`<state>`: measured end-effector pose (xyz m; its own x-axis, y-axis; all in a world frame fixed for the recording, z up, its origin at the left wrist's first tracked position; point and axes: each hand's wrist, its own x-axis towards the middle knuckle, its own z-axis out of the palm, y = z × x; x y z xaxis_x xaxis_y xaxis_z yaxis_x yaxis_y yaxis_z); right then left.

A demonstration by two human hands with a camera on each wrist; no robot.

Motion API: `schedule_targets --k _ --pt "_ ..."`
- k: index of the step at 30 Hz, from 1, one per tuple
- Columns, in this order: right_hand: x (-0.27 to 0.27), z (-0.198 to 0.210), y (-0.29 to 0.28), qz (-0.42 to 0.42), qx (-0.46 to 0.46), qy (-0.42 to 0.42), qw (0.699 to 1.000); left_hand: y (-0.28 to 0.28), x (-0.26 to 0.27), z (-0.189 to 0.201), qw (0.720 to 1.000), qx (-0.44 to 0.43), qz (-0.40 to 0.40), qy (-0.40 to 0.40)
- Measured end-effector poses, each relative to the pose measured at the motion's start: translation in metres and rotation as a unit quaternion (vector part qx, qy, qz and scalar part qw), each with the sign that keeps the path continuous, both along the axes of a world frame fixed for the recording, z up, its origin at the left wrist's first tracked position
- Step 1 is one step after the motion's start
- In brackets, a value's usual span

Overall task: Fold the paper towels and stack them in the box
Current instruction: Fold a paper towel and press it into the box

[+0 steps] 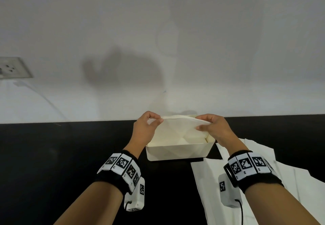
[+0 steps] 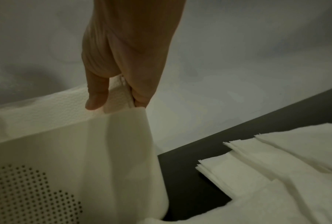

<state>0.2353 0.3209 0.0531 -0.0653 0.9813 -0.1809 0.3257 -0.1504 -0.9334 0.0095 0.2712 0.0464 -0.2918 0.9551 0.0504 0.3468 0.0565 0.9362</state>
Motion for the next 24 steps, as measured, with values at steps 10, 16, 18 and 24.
schedule_targets --k 10,16,18,24 --pt "-0.001 0.001 0.0 0.019 0.003 -0.096 0.995 0.001 0.0 0.005 0.99 -0.029 -0.068 0.122" --pt "0.003 0.004 -0.001 0.012 0.01 -0.087 0.996 0.004 -0.007 0.009 0.967 -0.079 -0.095 0.222" --pt "0.003 0.005 -0.001 0.014 0.009 -0.106 0.994 0.004 -0.008 0.01 0.961 -0.102 -0.101 0.235" --pt "0.003 0.013 0.007 -0.059 0.052 -0.098 0.992 0.01 -0.012 0.023 0.993 -0.077 -0.014 0.091"
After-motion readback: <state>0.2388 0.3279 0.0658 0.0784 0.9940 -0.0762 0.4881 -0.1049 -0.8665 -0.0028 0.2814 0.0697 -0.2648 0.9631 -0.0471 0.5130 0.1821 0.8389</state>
